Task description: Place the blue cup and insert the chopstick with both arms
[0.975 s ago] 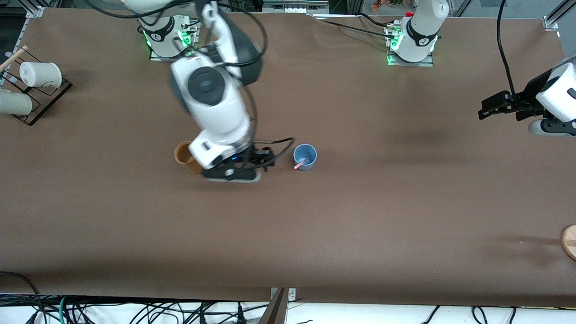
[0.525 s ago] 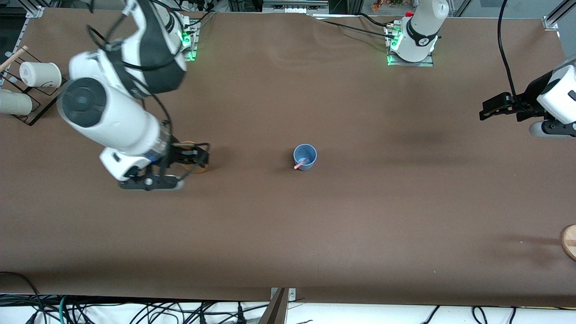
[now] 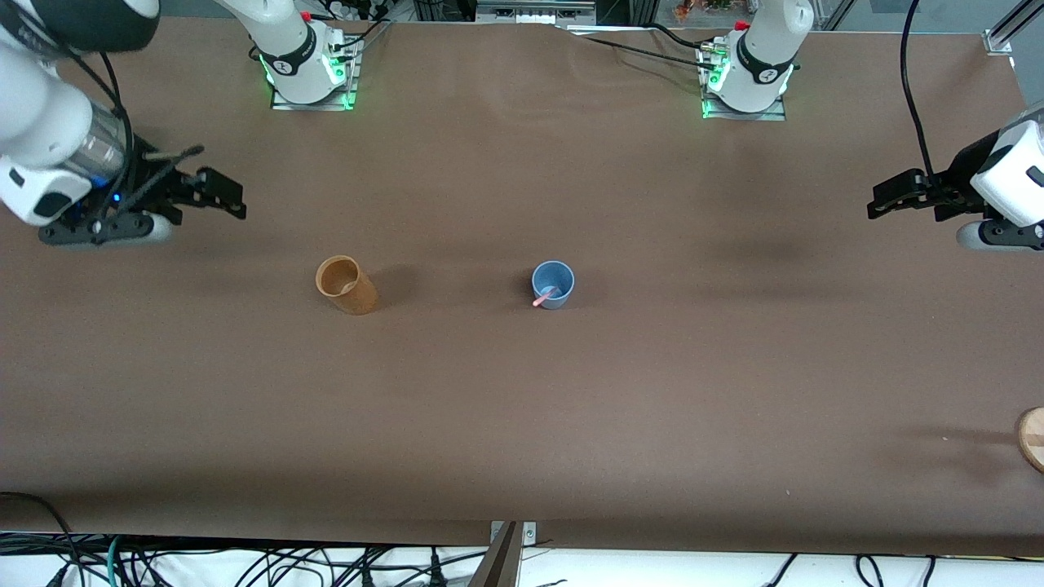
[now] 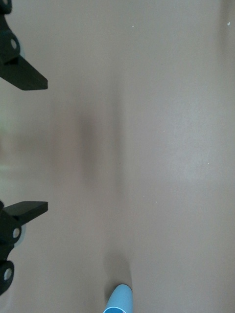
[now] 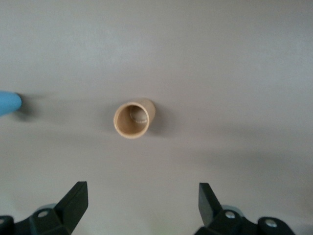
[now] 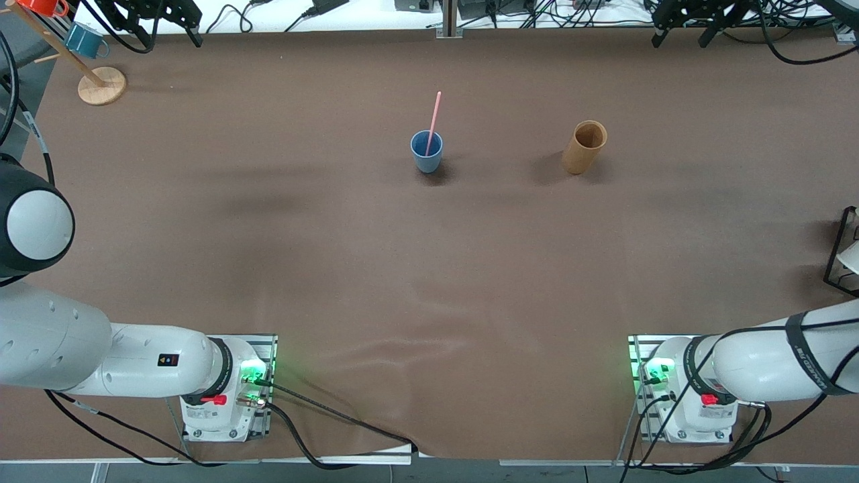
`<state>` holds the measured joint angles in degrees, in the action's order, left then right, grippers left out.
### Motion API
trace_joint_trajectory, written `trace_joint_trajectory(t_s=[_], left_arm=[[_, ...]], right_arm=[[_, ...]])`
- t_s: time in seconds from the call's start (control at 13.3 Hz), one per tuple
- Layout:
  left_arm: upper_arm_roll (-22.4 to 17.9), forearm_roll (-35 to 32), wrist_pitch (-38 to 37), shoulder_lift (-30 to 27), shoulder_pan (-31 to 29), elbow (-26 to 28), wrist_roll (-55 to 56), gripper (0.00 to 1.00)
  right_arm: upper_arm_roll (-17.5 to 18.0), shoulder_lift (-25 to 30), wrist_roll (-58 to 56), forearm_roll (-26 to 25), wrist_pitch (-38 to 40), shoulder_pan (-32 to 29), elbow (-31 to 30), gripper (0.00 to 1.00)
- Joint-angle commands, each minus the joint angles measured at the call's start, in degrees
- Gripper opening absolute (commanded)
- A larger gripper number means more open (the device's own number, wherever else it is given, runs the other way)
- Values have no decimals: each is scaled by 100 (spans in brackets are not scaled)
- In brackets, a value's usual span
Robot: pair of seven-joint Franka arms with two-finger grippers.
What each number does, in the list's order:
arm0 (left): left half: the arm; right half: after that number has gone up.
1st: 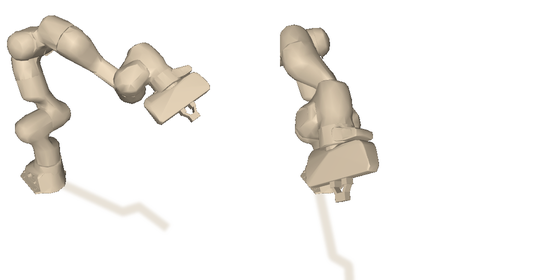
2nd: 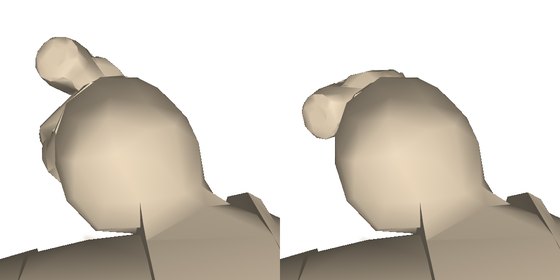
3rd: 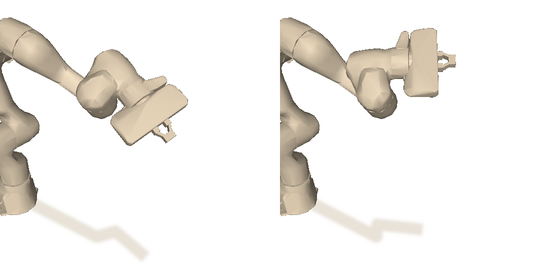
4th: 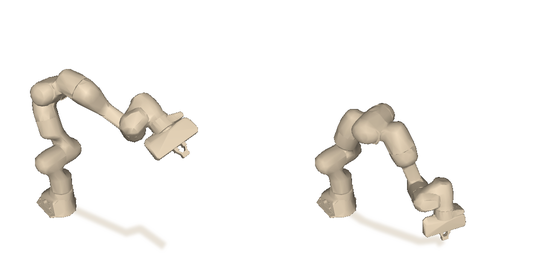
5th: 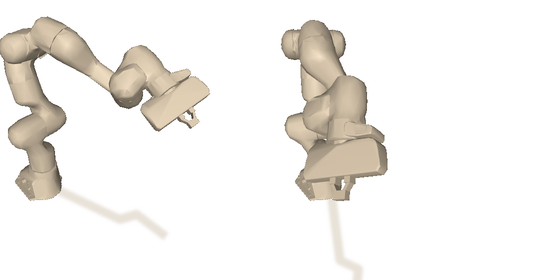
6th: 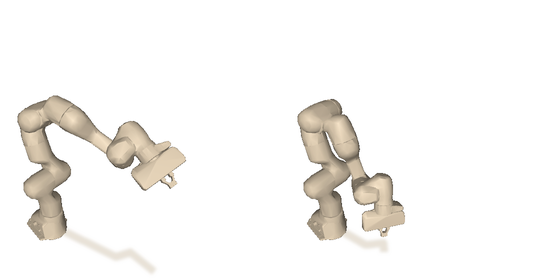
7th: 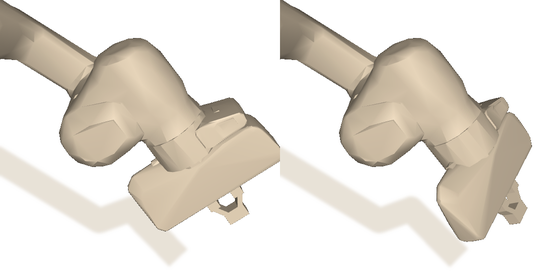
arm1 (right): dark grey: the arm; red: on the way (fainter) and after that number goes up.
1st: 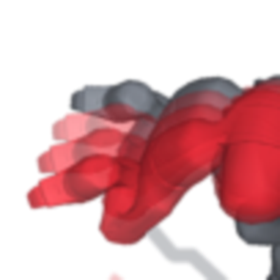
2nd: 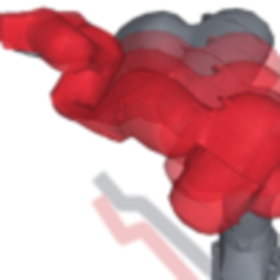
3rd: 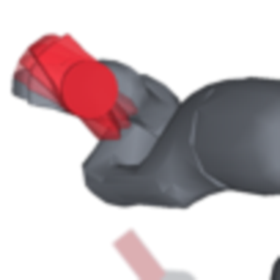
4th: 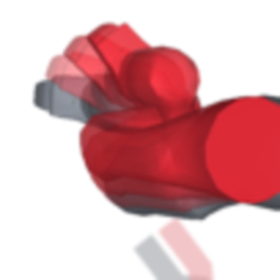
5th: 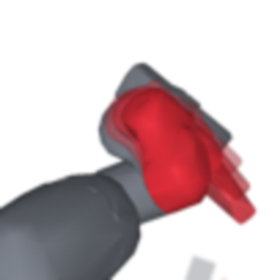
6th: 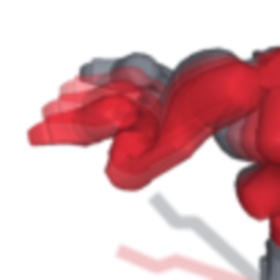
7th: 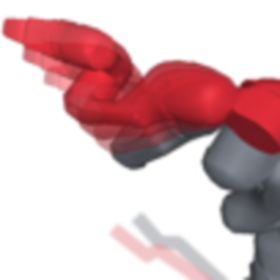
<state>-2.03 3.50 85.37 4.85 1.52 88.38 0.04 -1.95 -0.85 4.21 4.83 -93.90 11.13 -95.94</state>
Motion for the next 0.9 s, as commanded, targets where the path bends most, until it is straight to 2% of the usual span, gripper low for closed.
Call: trace_joint_trajectory(t_s=[0.0,0.3,0.82], left_arm=[[27,-95,33,-28,-11,22,-66,100],[27,-95,33,-28,-11,13,-66,100],[27,-95,33,-28,-11,22,-66,100]], right_arm=[[168,244,-79,-123,-41,-76,-198,100],[160,173,-87,-140,126,-76,14,100],[160,173,-105,-167,179,-76,32,100]])
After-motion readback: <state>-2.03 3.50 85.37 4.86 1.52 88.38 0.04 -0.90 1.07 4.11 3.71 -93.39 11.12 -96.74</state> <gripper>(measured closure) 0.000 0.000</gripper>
